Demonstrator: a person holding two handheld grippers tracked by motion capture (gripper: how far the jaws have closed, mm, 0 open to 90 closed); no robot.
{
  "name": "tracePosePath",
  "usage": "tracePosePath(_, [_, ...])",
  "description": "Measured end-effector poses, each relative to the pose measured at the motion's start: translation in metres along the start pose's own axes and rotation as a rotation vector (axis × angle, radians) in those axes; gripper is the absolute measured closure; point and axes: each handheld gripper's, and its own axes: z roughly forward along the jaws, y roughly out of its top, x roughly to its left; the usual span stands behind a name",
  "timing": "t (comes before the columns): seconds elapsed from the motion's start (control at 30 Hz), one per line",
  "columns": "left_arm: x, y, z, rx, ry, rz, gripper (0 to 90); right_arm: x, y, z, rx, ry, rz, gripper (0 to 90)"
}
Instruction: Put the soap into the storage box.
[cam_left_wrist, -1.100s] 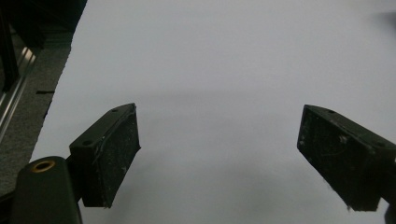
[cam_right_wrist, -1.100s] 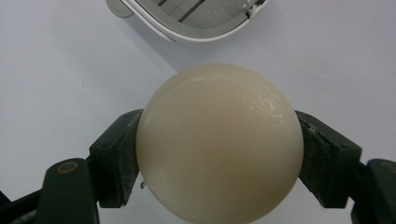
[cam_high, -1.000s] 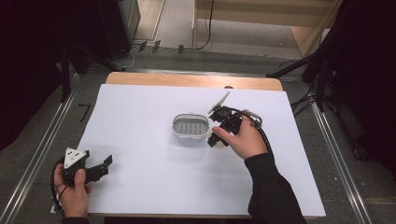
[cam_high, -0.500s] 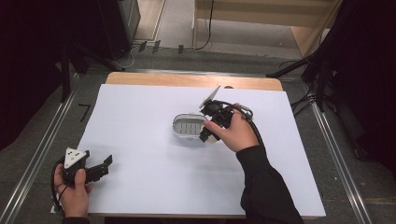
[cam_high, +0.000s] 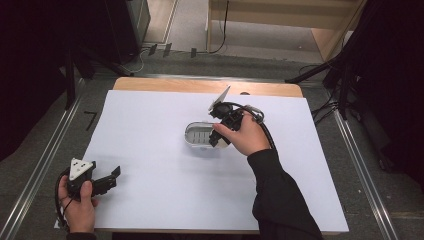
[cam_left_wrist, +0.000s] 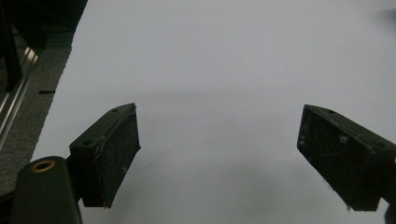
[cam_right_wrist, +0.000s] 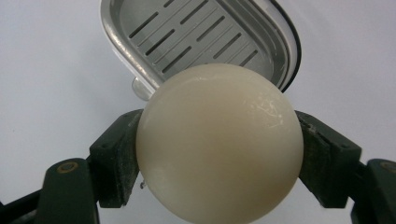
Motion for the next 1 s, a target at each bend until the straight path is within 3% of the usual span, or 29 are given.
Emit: tracePosePath(1.0, [0.000,0.000,0.000,0.002,0.000,-0.002,14.0,0.008,0.040,0.028,-0.011,0.019,-0.008,24.4])
